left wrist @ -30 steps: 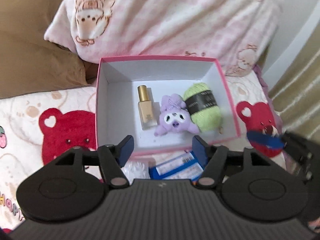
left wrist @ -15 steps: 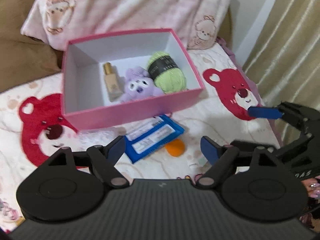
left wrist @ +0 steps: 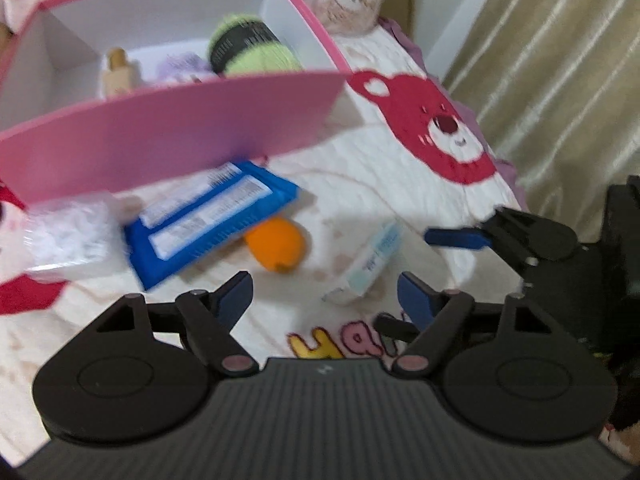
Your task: Organize objects
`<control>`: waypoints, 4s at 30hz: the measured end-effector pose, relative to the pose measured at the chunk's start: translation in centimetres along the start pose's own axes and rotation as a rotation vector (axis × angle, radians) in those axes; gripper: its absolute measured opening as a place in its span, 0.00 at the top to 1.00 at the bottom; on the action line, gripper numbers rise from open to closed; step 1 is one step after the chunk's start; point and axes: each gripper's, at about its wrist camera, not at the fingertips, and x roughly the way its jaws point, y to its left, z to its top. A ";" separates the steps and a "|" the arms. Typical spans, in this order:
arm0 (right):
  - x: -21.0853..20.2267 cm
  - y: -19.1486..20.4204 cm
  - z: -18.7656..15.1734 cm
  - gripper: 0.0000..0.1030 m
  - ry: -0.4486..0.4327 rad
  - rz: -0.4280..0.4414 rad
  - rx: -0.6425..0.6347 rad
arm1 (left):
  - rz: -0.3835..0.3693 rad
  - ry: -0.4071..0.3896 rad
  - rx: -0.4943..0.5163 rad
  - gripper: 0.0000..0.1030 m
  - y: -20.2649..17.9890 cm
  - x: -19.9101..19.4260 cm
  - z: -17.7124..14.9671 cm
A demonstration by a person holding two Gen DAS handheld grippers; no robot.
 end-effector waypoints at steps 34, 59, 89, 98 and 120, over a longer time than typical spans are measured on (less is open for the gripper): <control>3.5 4.3 0.2 0.21 -0.030 0.093 0.154 | 0.018 -0.035 -0.339 0.59 6.1 1.0 -4.1; 2.8 5.6 0.3 0.52 -0.025 -0.022 0.138 | -0.022 -0.087 -0.199 0.52 5.6 2.0 -4.3; -3.8 6.1 13.5 0.57 -0.271 0.015 0.066 | 0.104 -0.290 -0.201 0.52 5.5 -10.3 6.0; 1.3 1.8 21.5 0.60 -0.233 -0.014 0.072 | 0.107 -0.257 -0.231 0.52 10.2 -6.8 15.1; 10.9 -3.5 25.4 0.61 -0.038 -0.065 0.190 | 0.149 -0.097 -0.311 0.50 15.7 2.7 19.1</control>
